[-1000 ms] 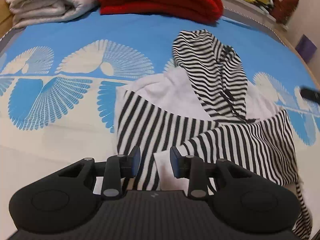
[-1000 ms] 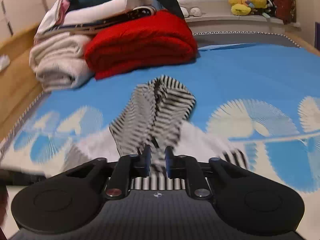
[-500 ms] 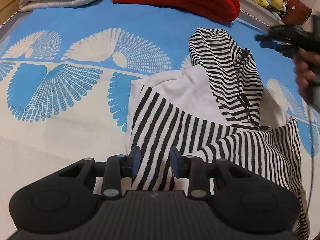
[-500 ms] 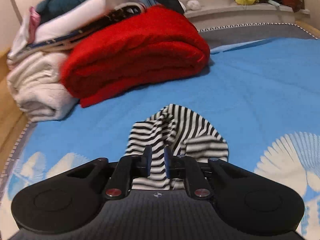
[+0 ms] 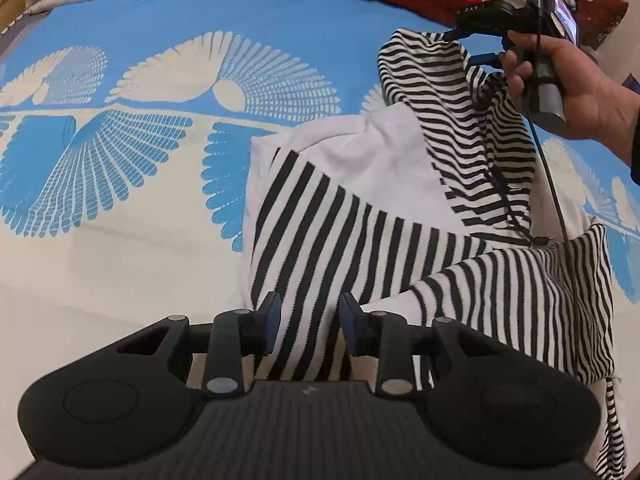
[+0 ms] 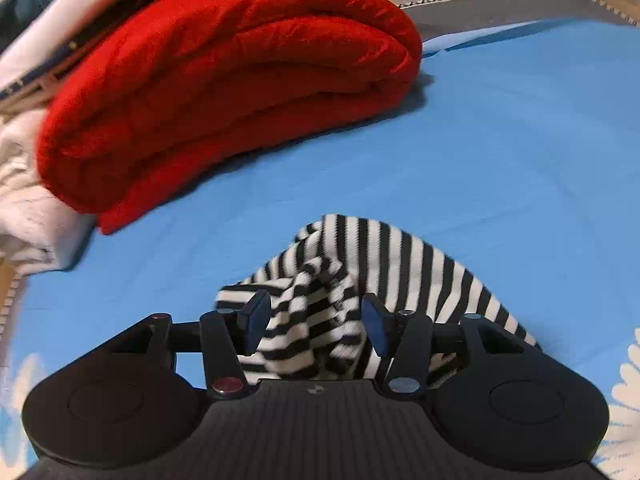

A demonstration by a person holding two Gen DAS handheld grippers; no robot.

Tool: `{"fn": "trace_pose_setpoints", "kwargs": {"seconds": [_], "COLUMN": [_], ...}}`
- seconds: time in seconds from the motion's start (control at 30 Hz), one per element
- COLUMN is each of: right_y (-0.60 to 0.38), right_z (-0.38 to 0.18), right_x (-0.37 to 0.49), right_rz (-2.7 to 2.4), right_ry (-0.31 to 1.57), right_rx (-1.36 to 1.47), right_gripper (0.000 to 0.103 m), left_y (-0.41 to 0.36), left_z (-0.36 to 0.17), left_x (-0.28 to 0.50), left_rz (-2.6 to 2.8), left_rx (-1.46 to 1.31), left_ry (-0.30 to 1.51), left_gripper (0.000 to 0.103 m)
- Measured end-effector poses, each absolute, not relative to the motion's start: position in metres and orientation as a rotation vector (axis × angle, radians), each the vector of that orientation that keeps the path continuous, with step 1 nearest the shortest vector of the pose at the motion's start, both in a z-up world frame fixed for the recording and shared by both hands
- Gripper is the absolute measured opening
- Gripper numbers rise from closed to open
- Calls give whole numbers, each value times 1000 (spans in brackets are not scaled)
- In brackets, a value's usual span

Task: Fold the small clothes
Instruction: 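Grasp the striped hood with the right gripper and pull it over the body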

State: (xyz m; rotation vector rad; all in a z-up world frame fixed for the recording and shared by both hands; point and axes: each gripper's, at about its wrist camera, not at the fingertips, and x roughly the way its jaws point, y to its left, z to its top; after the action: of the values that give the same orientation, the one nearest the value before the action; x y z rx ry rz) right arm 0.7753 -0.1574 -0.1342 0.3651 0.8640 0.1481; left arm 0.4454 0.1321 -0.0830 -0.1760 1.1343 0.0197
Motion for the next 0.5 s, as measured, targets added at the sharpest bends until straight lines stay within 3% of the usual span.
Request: {"fn": "trace_pose_setpoints", "kwargs": {"seconds": [0.1,0.13,0.17,0.2,0.5], "right_y": [-152,-154,-154,-154,-161], "right_z": [-143,-145,-147,-148,-85], "right_x": [783,784,785,785,717], "right_rz": [87,61,57,81,202], "right_ry": [881,887,891,894,774], "right_rx": [342,335,338,347,349], "right_gripper": [55,49,38,5,5], "left_y": [134,135,136,138,162], "left_z": [-79,-78,-77,-77,-57], "left_x": [445,445,445,446,443], "left_rz": [11,10,11,16,66], "left_rx": [-178,-178,-179,-182,-240], "left_ry": [1121,1115,1112,1112,1074], "left_gripper": [36,36,36,36,36]}}
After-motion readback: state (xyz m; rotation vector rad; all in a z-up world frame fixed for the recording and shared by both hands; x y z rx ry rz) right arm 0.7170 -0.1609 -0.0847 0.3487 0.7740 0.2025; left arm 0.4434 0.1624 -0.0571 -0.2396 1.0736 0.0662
